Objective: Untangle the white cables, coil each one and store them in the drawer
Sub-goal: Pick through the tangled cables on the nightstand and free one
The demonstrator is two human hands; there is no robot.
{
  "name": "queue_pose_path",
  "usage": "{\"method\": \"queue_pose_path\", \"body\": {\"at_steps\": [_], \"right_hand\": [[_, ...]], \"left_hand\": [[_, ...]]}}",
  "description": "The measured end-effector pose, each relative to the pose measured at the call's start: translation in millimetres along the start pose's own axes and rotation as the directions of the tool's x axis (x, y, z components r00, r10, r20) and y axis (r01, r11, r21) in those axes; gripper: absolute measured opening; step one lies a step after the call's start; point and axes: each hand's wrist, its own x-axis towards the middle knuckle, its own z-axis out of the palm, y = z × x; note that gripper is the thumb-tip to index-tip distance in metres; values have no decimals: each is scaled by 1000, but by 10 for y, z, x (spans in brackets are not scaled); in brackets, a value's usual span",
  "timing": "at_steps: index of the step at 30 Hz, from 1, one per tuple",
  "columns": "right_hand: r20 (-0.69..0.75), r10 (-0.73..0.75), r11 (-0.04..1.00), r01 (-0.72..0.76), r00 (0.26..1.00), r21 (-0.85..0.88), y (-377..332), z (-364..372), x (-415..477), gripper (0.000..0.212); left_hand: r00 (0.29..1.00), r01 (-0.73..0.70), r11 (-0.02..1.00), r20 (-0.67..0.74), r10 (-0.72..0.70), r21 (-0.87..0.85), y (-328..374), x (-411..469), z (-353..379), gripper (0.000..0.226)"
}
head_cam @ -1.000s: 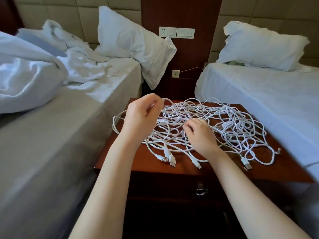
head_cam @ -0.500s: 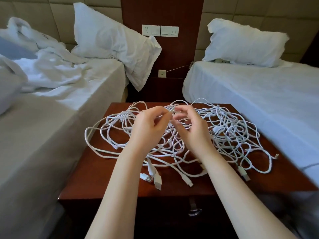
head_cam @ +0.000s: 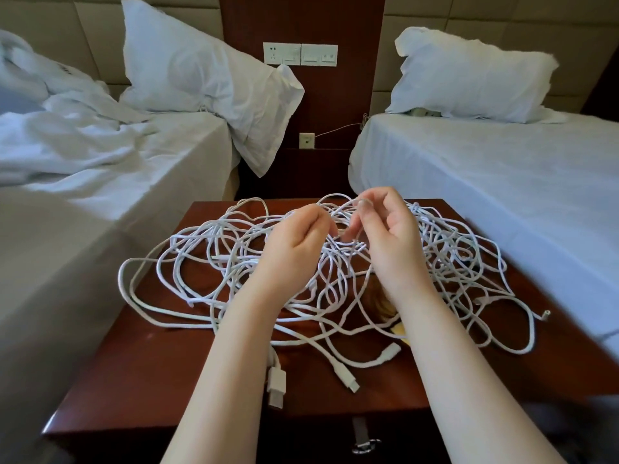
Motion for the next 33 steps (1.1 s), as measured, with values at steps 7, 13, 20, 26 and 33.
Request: {"method": "queue_pose_path", "body": {"at_steps": [7,13,20,26,33], "right_hand": [[101,83,994,-89,991,62,-46,-54,-10,28],[46,20,988,-12,999,-152,27,-62,-8,21],[-4,-5,999,5,1000,-36,63,-63,-2,19],[190,150,989,-147,970,-30,138,62,38,29],[577,172,976,-59,799,-209,-6,108,-148,21]], "left_hand": [[982,-90,979,-148,118,185,-83,20,-21,18],[994,88,992,-59,-94,-96,19,8,-35,26],[818,413,888,512,-264,-202,165,-63,51,41],[879,341,745,476,-37,-572,322,-8,-5,31],[990,141,712,93,-106,-688,120,89,-127,20]]}}
